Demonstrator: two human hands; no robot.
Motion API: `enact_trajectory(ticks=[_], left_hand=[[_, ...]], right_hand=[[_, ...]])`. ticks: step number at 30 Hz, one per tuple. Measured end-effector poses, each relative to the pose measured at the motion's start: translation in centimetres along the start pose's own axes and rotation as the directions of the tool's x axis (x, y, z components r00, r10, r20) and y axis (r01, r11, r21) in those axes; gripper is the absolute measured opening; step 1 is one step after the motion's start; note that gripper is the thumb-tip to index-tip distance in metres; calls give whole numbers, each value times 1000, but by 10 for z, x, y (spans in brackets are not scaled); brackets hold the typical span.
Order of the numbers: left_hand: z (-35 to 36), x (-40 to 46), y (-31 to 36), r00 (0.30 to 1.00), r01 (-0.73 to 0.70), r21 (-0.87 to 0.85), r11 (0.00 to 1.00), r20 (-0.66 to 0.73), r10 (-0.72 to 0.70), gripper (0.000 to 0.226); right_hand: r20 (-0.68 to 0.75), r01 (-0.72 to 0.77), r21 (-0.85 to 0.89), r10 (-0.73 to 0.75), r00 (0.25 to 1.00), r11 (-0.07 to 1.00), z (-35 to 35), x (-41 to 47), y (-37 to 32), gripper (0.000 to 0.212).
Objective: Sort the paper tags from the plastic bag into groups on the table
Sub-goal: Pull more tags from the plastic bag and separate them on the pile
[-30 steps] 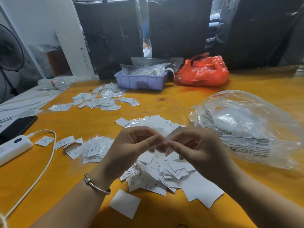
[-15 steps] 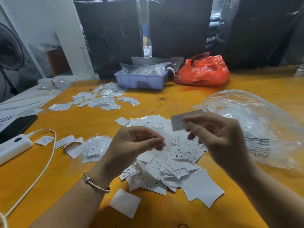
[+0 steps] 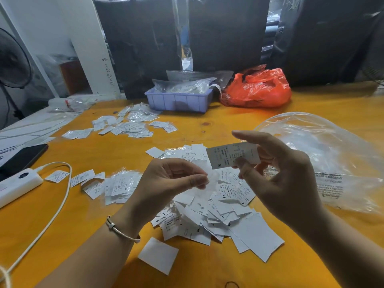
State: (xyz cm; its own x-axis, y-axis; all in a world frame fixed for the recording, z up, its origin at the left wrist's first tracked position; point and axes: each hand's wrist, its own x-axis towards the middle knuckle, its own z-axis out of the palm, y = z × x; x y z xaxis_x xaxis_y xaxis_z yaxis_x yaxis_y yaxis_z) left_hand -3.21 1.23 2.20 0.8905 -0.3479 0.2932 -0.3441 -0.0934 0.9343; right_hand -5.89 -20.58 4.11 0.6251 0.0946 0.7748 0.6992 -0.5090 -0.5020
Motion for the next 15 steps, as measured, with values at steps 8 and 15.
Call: enact_trajectory(ticks=[8, 15], left_hand=[[0, -1, 2, 1000, 5, 0, 1000, -14, -5, 15], [1, -1, 1, 1000, 13, 28, 1000, -23, -12, 13]], right_hand=[[-21, 38, -182, -42, 999, 983, 2, -2, 0, 40], [-39, 33, -202, -41, 998, 979, 1, -3, -2, 39]])
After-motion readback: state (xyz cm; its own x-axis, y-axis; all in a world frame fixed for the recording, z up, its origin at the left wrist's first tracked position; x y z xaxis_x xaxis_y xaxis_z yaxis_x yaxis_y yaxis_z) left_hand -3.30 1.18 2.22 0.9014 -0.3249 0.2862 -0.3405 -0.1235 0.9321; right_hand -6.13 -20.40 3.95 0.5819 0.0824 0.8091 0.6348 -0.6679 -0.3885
